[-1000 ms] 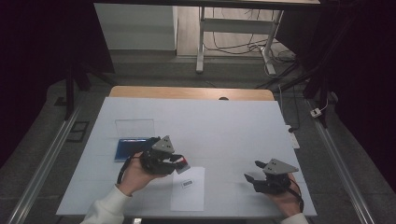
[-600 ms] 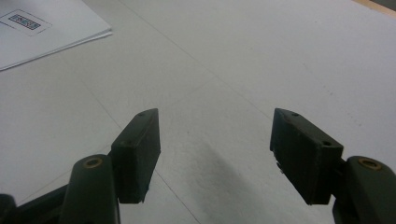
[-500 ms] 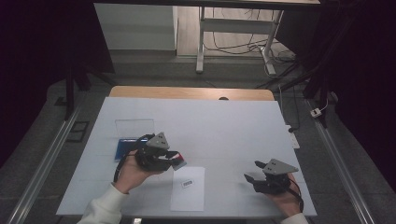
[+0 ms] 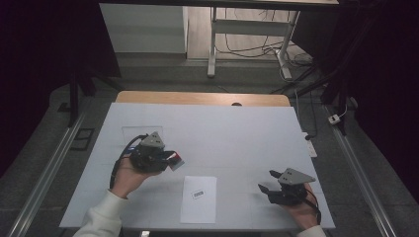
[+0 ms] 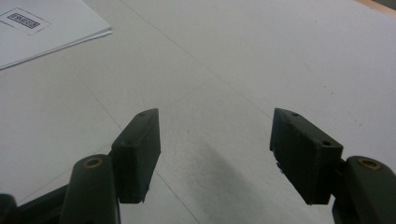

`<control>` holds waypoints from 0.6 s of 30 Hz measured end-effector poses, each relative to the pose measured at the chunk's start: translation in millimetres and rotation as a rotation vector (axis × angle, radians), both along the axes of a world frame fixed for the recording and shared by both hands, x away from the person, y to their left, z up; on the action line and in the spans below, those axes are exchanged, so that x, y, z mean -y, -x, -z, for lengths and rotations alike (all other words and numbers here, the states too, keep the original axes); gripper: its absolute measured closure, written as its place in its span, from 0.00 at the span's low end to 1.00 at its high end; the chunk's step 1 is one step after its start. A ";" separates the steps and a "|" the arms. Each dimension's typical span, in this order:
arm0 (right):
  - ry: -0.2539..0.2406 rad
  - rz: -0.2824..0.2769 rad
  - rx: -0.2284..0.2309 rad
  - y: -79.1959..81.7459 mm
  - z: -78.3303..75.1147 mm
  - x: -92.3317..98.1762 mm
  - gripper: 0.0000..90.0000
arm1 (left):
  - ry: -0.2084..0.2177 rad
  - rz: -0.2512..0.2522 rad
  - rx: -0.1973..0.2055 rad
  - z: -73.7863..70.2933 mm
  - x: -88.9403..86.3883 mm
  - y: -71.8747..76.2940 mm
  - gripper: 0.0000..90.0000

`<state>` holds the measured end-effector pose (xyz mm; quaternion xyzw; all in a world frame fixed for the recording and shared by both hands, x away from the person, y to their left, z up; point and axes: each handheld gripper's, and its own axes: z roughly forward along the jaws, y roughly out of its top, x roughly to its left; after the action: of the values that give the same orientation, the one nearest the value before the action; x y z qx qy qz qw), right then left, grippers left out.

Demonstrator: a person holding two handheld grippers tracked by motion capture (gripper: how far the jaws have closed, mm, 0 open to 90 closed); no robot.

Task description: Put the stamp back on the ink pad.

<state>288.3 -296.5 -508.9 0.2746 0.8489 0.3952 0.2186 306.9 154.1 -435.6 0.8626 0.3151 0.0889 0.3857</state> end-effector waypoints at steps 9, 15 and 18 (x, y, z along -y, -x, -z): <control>0.003 0.001 -0.002 -0.6 0.8 -0.2 0.37 | 0.026 -0.080 0.002 -0.1 -26.1 -7.2 0.78; 0.001 0.002 -0.002 -0.4 0.7 -0.2 0.37 | 0.008 -0.135 0.008 1.8 -39.9 -11.2 0.78; 0.001 0.000 -0.003 -0.6 0.9 -0.2 0.37 | 0.005 -0.160 0.002 4.1 -46.5 -13.7 0.78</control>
<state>288.9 -296.3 -509.7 0.2750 0.8495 0.3943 0.2175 320.6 200.6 -439.7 0.8337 0.3829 0.1193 0.3797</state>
